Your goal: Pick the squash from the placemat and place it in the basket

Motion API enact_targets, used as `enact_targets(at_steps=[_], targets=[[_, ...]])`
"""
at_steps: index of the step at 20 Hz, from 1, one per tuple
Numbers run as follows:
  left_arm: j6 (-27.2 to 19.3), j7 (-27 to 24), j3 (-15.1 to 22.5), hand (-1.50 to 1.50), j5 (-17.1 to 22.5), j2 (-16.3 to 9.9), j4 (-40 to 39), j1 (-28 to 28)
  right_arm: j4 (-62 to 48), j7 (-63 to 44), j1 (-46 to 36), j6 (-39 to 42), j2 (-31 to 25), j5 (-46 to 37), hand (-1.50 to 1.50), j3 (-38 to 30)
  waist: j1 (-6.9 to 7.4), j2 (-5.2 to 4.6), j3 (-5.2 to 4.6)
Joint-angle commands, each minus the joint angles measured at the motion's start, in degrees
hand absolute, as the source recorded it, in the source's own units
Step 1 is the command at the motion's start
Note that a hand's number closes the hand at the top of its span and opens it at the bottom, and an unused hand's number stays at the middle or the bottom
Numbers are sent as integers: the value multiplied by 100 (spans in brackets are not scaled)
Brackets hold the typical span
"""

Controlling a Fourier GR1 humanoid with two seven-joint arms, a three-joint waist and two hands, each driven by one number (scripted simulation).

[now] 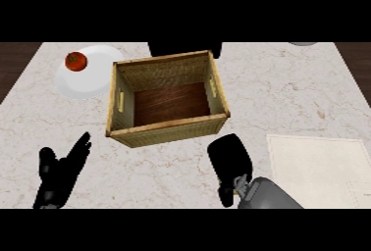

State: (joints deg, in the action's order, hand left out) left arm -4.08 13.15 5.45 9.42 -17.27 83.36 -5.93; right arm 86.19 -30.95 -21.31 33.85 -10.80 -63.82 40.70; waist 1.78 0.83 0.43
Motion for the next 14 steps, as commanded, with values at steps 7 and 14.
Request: enact_targets(at_steps=[7, 14], targets=[[27, 156, 173, 0, -47, 118, -205, 19, 1832, -1488, -94, -2714, 1068, 1240, 150, 66, 193, -65, 15], [34, 213, 217, 0, -77, 157, -336, 41, 2588, -3119, -1179, -4454, 1078, 1135, 150, 388, 257, 5, -71]])
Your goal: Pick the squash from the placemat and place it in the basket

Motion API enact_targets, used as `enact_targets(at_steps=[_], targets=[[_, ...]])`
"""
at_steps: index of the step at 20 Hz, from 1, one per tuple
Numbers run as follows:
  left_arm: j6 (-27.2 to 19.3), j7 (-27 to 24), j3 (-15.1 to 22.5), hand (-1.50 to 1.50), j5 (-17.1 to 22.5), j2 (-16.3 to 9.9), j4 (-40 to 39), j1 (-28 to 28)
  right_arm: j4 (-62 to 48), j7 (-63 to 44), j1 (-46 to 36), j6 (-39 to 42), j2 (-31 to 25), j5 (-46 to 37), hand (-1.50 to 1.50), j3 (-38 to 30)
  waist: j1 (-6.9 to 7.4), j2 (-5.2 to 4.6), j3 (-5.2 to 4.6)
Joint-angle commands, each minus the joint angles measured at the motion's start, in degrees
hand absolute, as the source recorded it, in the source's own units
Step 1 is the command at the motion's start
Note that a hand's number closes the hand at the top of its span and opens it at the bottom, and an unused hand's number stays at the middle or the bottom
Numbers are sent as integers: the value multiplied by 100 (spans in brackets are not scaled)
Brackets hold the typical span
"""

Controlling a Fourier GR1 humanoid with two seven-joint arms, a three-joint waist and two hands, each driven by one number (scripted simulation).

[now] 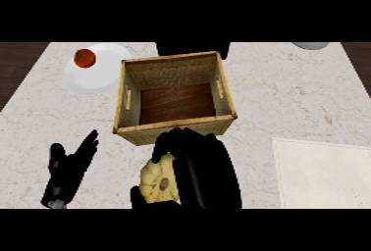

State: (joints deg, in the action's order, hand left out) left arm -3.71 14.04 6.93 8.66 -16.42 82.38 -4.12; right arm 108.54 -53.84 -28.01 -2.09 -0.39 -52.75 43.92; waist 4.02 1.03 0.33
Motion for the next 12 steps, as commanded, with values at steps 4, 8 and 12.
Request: enact_targets(at_steps=[4, 8, 12], targets=[[11, 144, 52, 0, -1, 64, -293, -112, 242, -1841, -1393, -890, 38, -225, 150, -11, -53, 14, -88], [31, 250, 60, 0, -40, -14, -233, -67, 16, -2221, -2209, -920, 37, -181, 150, -577, -37, -7, -84], [21, 170, 63, 0, -60, 23, -307, -141, -348, -2635, -2944, -779, 36, -73, 150, -992, -44, -2, -93]])
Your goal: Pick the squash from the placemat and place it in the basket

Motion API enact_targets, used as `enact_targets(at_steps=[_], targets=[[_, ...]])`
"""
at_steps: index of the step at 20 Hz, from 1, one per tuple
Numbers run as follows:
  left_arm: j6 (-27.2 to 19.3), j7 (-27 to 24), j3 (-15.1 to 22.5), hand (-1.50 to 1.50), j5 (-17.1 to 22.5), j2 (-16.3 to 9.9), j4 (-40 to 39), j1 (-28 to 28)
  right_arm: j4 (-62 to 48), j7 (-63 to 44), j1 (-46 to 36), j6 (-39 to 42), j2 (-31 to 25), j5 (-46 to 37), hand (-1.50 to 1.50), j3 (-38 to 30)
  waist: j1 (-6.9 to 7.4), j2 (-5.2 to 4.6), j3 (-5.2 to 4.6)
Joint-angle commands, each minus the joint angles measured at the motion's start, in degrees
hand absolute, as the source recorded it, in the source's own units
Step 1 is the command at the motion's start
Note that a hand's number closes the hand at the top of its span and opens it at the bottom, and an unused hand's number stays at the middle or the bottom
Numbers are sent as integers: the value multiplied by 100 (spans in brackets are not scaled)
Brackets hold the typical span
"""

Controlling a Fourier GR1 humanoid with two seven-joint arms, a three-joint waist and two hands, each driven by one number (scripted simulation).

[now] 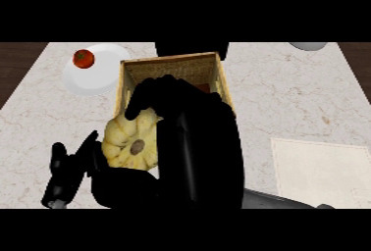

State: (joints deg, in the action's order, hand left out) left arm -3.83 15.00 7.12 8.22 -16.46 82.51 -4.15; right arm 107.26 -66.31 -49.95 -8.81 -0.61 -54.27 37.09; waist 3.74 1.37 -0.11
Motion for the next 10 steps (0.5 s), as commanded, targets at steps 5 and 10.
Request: enact_targets(at_steps=[5, 10], targets=[[12, 194, 19, 0, 17, 58, -249, 30, -1015, -1666, -1809, -108, 58, 440, 150, -870, 0, -81, -35], [-28, 189, -29, 0, -26, 61, -333, 76, -2107, -1674, -2720, 3, 58, 736, 150, -1264, -60, -126, -27]])
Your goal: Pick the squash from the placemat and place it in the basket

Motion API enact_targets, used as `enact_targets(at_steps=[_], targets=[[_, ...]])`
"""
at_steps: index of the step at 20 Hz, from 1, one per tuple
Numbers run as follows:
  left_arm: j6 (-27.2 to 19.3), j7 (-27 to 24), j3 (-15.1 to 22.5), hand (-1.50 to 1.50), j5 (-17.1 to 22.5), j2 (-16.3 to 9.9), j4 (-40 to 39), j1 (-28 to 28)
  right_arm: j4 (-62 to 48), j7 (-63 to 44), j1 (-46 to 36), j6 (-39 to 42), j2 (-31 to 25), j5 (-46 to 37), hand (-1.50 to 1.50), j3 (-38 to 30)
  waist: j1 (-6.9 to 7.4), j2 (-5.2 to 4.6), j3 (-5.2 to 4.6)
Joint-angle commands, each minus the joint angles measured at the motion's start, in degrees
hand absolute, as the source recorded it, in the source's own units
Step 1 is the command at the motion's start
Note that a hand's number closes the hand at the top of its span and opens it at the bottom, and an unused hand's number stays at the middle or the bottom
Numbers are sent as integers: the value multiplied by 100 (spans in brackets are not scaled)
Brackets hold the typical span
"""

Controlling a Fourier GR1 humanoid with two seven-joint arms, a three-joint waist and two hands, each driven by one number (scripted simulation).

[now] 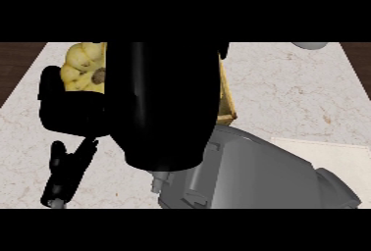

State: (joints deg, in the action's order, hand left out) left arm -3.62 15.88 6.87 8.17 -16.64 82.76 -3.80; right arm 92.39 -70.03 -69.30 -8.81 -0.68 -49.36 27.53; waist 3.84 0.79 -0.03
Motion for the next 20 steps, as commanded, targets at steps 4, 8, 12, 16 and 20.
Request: enact_targets(at_steps=[4, 8, 12, 16, 20], targets=[[-35, 46, 116, 0, -82, 137, -142, -65, -1520, -1252, -1216, -429, 65, 430, 150, -184, -4, -84, -27], [11, 100, 7, 0, -62, 31, -177, -55, -2044, -932, -1411, -825, 65, 782, 150, -462, -46, -106, -19], [-38, -77, 73, 0, -115, 149, -162, -275, -2474, -531, -1164, -1532, 65, 936, 150, -595, -15, -131, -16], [77, -67, -93, 0, 24, 85, -291, -183, -2462, -102, -727, -2123, 65, 1326, 150, -616, -75, -134, -11], [19, -124, -53, 0, -51, 191, -366, -211, -2942, 183, -906, -2297, 65, 1519, 150, -689, -121, -125, -11]])
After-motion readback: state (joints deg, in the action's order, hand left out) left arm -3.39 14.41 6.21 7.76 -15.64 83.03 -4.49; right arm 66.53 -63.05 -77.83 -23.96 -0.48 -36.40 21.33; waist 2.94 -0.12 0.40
